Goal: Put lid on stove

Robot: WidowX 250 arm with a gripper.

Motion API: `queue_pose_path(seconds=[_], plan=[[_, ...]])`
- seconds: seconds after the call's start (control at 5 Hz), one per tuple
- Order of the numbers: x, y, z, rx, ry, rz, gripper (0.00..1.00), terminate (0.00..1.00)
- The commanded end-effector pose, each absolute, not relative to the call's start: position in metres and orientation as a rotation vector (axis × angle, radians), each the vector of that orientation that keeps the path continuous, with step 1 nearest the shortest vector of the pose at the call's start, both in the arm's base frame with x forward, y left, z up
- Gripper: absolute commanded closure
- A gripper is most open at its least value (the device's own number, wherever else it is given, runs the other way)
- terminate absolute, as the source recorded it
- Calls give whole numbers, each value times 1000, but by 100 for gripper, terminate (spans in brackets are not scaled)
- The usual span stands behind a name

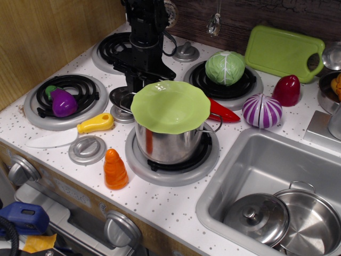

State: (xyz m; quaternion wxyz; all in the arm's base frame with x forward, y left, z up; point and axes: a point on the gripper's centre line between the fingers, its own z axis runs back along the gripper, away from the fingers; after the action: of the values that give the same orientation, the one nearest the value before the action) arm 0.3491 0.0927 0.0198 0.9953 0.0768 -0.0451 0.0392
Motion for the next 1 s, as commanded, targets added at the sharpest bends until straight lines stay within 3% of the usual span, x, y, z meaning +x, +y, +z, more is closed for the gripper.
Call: queue_pose_path(seconds=[0.0, 0.4, 0.8], plan=[[353, 110, 69, 252, -123, 47, 100, 0], [370, 157, 80, 437, -224, -11, 100, 0], [408, 197, 70, 565, -400, -82, 100, 0]])
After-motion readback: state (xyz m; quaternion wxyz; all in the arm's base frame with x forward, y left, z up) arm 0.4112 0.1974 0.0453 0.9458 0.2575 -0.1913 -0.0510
